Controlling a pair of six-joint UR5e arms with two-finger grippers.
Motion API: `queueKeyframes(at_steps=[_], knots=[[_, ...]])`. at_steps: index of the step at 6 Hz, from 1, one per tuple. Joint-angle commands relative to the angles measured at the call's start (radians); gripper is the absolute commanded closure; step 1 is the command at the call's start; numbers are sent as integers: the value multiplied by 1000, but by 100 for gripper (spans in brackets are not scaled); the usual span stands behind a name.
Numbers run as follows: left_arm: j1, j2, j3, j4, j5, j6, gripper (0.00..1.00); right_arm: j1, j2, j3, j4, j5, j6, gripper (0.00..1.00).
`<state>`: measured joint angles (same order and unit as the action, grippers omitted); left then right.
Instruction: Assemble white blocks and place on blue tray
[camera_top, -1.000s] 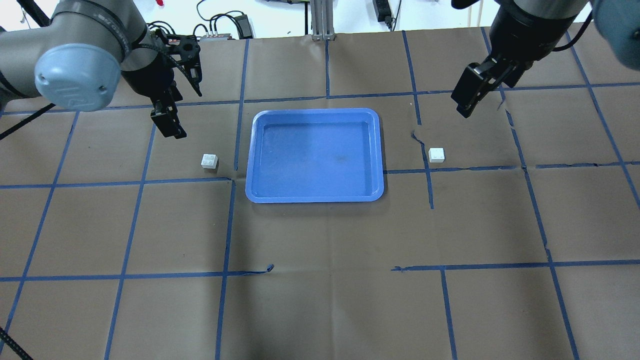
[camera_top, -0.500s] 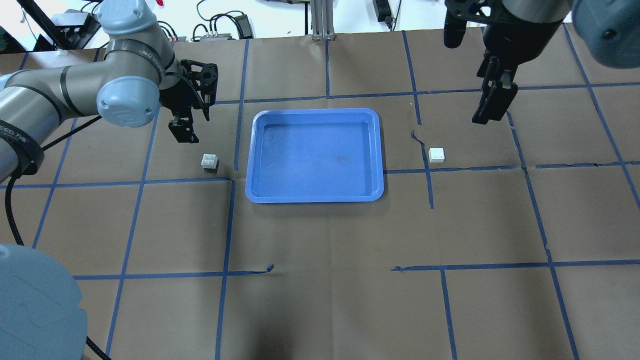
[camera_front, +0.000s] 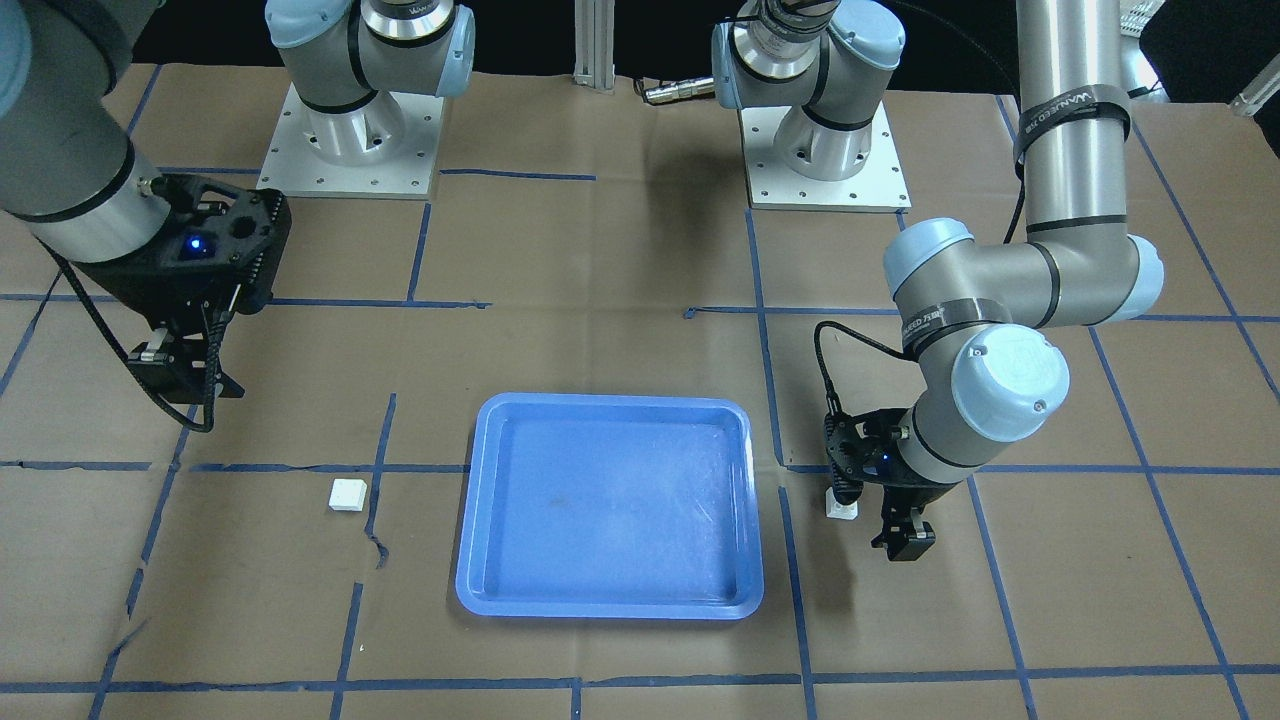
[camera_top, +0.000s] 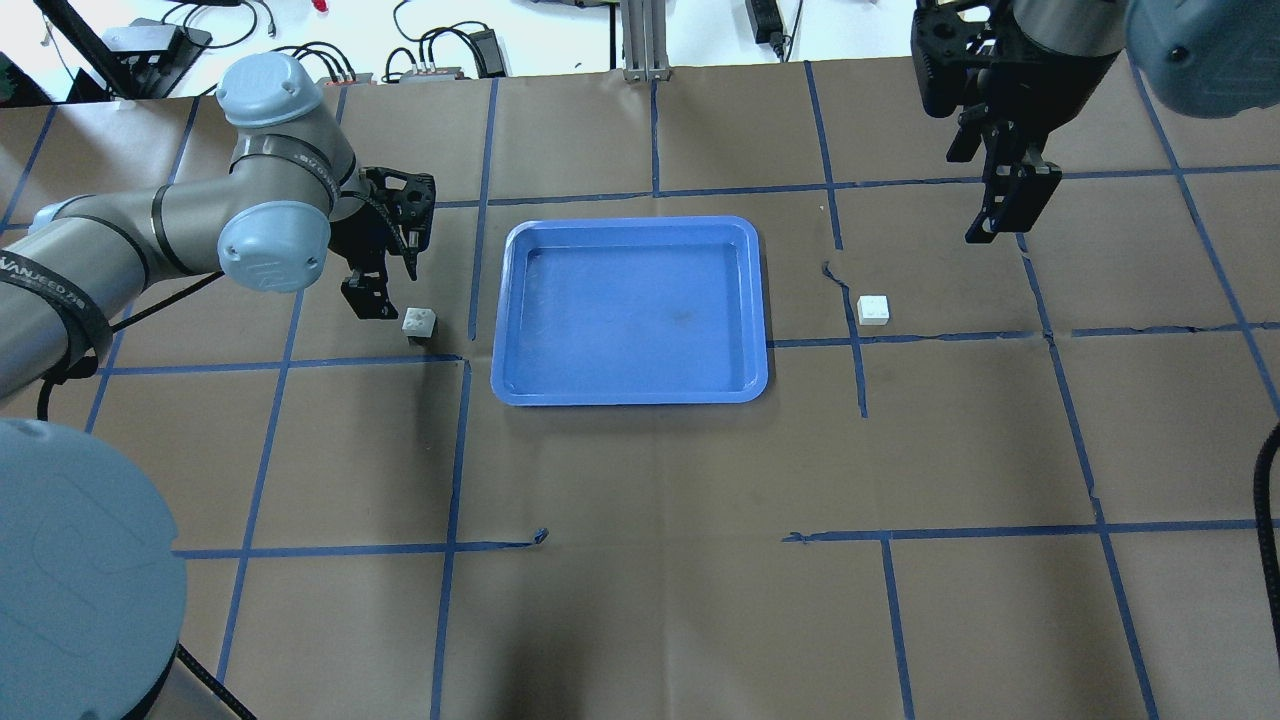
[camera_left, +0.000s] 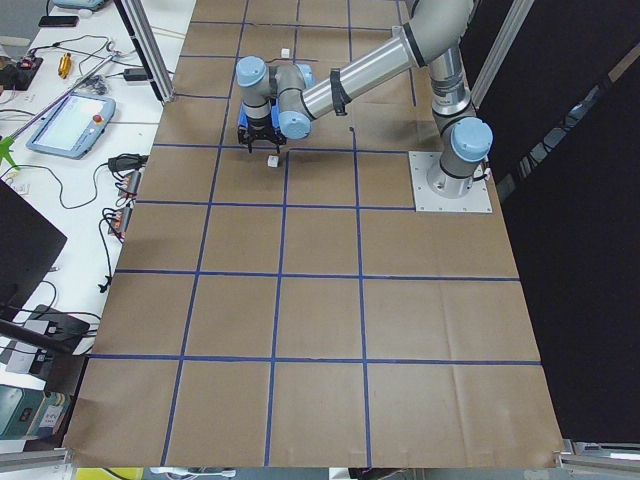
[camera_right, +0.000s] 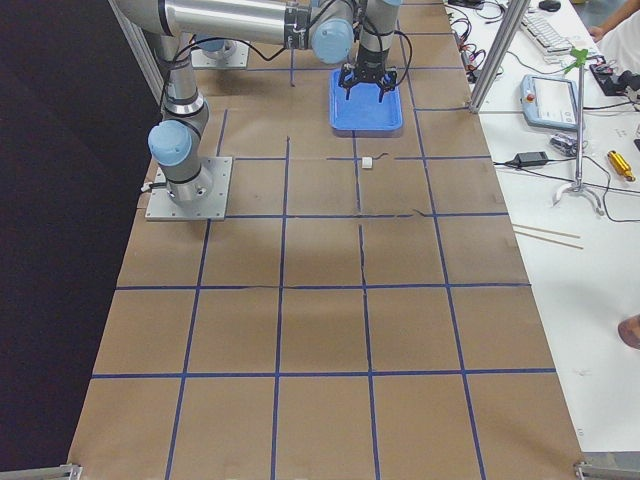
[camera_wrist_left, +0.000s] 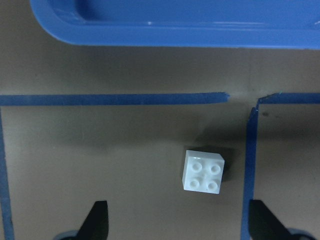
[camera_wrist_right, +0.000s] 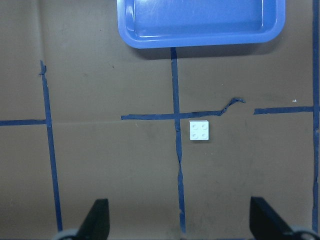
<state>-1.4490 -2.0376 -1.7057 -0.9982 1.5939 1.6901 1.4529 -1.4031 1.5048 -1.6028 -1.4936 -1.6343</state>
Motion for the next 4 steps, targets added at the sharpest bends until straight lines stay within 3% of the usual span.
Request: queueKeyframes(at_steps=[1, 3, 4], knots=[[7, -59, -14, 21, -3, 8, 2, -67, 73, 23, -14, 131, -56, 0], [6, -72, -15, 21, -9, 23, 7, -74, 136, 162, -275, 135, -148, 0], [6, -72, -14, 21, -11, 34, 15, -74, 142, 257, -419, 210, -151, 0]])
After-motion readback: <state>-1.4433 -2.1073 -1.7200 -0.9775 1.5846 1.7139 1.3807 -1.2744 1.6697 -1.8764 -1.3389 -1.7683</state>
